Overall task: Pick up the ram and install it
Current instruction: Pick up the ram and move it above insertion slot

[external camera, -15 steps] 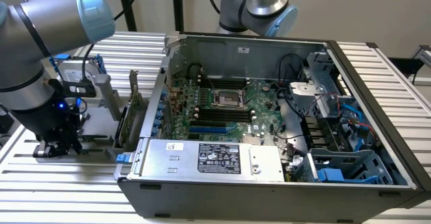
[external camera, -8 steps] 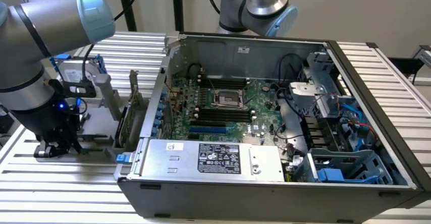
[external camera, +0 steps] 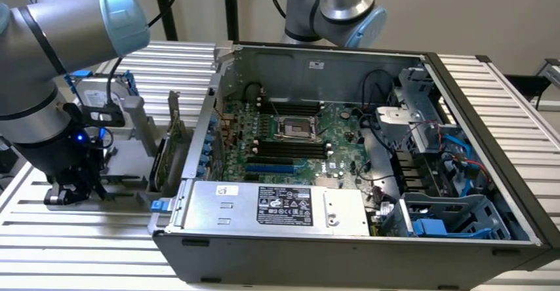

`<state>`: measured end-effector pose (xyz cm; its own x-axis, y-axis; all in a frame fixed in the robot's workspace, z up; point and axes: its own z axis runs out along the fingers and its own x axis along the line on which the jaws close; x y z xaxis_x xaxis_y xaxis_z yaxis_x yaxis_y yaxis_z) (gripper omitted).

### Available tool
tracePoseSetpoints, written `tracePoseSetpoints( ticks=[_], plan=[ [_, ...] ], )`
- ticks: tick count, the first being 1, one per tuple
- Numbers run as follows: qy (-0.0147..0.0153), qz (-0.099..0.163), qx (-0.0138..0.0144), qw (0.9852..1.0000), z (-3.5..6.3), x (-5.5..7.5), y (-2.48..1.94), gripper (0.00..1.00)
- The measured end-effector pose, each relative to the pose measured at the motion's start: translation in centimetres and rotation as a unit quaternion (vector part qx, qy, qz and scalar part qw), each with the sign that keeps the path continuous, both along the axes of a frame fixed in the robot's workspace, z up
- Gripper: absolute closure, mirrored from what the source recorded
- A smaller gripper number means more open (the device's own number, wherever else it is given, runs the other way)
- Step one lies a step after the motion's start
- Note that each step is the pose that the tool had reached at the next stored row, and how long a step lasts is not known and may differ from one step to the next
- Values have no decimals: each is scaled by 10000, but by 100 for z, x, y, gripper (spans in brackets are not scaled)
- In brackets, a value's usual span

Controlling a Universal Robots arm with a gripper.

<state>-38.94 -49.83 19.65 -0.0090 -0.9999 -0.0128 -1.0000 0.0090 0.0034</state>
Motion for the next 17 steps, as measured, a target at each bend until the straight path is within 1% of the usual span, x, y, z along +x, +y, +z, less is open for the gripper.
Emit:
tracePoseSetpoints(
  ticks=[7,10,13,17],
  plan=[
    [3,0,2,10000,7,1,-7,87],
    [13,0,2,10000,45,4,-8,87],
    [27,0,1,10000,131,7,-8,87],
    [40,0,1,10000,305,13,-8,87]
  ],
)
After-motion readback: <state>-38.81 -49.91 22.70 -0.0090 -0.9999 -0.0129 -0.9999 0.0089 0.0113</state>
